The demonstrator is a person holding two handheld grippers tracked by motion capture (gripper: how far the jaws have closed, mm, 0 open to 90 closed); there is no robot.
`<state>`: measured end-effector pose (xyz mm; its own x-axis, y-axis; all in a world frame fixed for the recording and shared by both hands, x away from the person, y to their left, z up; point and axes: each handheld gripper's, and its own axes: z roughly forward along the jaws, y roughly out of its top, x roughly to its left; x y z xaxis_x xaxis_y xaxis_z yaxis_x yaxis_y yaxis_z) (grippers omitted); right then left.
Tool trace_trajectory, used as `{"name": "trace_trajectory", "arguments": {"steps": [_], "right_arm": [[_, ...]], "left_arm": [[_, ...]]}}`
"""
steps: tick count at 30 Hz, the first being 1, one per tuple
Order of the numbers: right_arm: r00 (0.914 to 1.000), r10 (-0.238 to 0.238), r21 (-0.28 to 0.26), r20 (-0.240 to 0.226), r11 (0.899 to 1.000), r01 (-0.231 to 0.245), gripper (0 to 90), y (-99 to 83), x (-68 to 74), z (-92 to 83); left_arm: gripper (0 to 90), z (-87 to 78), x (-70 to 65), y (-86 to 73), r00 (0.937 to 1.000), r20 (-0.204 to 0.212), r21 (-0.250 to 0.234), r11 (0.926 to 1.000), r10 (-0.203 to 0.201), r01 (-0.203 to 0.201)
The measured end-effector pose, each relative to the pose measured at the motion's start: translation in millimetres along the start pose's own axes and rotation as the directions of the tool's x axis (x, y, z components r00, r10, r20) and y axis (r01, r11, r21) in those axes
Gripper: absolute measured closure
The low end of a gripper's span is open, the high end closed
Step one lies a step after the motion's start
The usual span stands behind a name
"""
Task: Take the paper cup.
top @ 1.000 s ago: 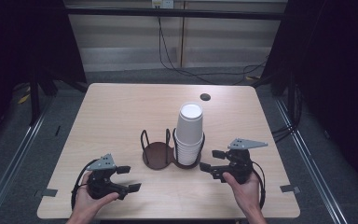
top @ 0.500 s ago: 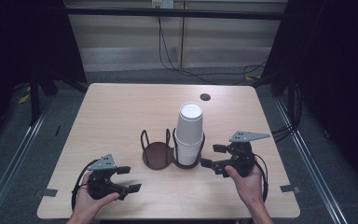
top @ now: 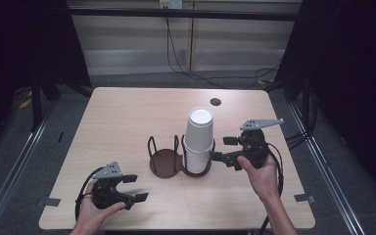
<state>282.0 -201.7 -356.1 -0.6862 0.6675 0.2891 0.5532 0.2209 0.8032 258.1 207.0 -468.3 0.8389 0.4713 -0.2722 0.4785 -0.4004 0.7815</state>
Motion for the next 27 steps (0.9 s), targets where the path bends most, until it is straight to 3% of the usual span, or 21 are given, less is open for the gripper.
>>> {"name": "trace_trajectory", "arguments": {"steps": [7,24,27], "right_arm": [[0.9997,-0.025,0.027,-0.004,0.999,0.025,15.2,23.0,1.0,7.2],[0.9994,-0.034,0.026,-0.007,0.999,0.035,14.9,51.2,0.7,16.7],[0.9989,-0.047,0.046,-0.007,0.998,0.047,14.9,55.5,2.9,18.3]], "left_arm": [[18.1,0.1,0.0,-0.1,1.0,0.006,0.004,1.0,0.001,-0.001],[20.9,-0.8,-0.3,-0.2,0.9999,0.015,0.002,1.0,0.008,-0.008],[20.9,-0.2,-0.2,-0.1,0.9999,0.015,0.003,1.0,0.009,-0.009]]}}
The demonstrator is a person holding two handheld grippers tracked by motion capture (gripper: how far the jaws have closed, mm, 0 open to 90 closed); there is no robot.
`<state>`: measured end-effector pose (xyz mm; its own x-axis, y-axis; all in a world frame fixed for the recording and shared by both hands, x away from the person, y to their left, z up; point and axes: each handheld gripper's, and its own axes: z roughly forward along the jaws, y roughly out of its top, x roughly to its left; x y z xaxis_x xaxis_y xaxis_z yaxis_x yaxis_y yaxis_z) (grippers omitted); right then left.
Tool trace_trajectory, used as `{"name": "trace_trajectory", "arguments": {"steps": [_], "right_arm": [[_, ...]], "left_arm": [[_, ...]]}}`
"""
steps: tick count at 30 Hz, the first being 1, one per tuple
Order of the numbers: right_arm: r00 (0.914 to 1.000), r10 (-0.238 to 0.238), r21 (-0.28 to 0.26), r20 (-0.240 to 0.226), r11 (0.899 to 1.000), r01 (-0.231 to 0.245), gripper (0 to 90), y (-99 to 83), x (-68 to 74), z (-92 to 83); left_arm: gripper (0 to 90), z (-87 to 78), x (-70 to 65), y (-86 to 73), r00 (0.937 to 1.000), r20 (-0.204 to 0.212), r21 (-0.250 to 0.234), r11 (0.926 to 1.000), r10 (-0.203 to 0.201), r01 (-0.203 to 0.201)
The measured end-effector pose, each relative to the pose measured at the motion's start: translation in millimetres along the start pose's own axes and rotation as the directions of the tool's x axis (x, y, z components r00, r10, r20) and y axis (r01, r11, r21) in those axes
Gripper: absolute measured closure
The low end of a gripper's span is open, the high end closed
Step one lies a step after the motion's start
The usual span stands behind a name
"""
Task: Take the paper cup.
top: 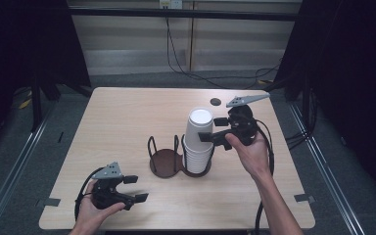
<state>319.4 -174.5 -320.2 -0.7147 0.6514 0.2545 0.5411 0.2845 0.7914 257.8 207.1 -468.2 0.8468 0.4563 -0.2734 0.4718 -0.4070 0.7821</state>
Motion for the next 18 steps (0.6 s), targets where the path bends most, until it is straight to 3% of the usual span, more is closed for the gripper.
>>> {"name": "trace_trajectory", "arguments": {"steps": [5,18], "right_arm": [[0.9999,0.004,0.001,-0.016,1.0,-0.004,14.6,7.5,-1.0,5.3],[0.9998,-0.018,0.021,0.012,1.0,0.018,14.2,22.3,-0.9,19.4]], "left_arm": [[20.9,0.3,-0.9,-0.1,1.0,0.005,0.005,1.0,0.001,-0.001],[20.8,0.5,-0.5,-0.1,1.0,0.005,0.006,1.0,-0.001,0.001]]}}
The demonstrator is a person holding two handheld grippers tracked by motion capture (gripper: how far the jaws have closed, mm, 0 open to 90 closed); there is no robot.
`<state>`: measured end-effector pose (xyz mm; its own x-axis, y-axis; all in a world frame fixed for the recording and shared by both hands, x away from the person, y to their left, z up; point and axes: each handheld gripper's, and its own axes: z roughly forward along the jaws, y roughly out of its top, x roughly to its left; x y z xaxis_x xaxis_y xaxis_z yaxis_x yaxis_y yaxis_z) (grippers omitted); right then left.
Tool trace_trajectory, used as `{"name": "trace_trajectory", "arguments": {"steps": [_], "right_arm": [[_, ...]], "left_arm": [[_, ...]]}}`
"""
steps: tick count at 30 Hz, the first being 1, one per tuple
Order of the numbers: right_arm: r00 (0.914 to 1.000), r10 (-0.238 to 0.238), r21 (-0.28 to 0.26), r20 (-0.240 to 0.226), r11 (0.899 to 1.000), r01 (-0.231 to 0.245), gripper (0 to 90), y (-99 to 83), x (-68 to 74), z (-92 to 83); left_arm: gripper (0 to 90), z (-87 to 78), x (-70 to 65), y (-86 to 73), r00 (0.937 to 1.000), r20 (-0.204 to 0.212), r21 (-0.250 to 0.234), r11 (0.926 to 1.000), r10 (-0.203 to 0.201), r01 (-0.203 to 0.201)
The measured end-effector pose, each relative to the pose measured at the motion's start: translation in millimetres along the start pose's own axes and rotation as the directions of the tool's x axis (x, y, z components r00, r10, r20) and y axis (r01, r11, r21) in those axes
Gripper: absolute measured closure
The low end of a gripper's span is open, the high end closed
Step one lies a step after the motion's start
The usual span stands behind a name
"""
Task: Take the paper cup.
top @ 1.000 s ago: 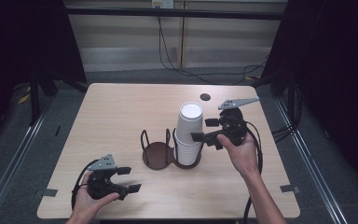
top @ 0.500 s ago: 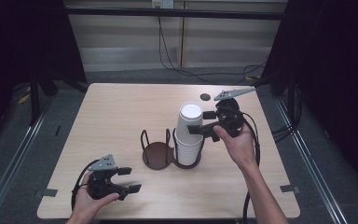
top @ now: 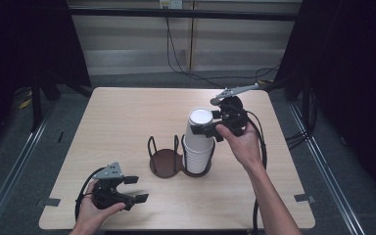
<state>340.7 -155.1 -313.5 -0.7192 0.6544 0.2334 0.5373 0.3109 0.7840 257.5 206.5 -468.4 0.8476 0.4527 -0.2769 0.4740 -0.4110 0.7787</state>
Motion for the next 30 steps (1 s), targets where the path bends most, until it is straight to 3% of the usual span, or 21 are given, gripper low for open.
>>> {"name": "trace_trajectory", "arguments": {"steps": [11,30], "right_arm": [[0.9995,-0.008,0.027,0.029,1.0,0.007,14.9,-1.2,2.6,16.0],[0.9948,-0.074,0.044,0.07,0.997,0.071,19.9,2.1,6.2,13.9]], "left_arm": [[20.9,-1.3,-0.4,-0.1,1.0,0.002,-0.003,1.0,0.002,-0.002],[20.0,0.8,-0.3,0.0,1.0,0.001,0.007,1.0,-0.002,0.002]]}}
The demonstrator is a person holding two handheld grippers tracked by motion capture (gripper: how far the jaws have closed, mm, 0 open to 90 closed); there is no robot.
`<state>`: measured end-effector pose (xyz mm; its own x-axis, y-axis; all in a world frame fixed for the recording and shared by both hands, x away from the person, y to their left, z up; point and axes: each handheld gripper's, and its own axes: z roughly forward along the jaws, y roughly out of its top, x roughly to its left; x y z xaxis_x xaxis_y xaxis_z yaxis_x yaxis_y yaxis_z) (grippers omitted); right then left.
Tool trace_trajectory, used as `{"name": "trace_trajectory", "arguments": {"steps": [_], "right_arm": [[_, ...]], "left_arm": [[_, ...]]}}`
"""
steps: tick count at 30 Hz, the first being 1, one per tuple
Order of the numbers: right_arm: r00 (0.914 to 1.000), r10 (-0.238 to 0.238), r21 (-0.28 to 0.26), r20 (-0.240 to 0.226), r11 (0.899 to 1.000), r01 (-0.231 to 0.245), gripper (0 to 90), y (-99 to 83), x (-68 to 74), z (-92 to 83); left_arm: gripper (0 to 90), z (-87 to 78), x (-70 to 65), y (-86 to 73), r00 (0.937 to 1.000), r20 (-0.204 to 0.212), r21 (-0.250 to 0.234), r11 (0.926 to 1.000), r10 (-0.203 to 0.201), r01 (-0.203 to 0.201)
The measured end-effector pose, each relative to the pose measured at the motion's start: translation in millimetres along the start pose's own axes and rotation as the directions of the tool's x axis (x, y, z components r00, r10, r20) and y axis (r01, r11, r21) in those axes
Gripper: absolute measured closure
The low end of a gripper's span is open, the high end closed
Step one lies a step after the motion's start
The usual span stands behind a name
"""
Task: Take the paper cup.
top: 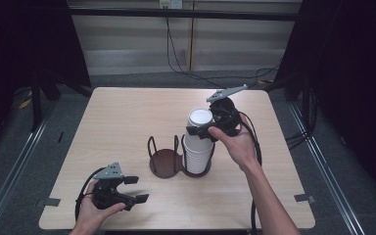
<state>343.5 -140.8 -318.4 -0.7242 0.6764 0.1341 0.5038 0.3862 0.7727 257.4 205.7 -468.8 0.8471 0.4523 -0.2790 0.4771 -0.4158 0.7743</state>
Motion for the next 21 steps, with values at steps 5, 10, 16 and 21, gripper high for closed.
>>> {"name": "trace_trajectory", "arguments": {"steps": [5,10,16,21], "right_arm": [[1.0,0.002,-0.003,0.001,1.0,-0.002,20.0,0.7,-0.1,-0.8],[1.0,-0.001,-0.011,-0.003,1.0,0.001,20.1,0.8,-0.3,-1.9],[0.9999,-0.002,-0.026,-0.015,1.0,0.002,20.4,2.6,-1.1,-6.4],[0.9998,-0.003,-0.036,-0.021,0.999,0.002,20.7,6.3,-0.9,-11.3]], "left_arm": [[19.7,-0.6,0.2,-0.4,1.0,0.001,-0.006,1.0,-0.003,0.003],[19.8,0.8,-0.3,-0.3,0.9999,0.014,0.011,0.9999,0.002,-0.002],[19.5,1.0,0.1,-0.1,0.9999,0.016,0.013,0.9999,-0.003,0.002],[19.4,1.9,-0.9,-0.4,0.9998,0.021,0.025,0.9997,0.005,-0.005]]}}
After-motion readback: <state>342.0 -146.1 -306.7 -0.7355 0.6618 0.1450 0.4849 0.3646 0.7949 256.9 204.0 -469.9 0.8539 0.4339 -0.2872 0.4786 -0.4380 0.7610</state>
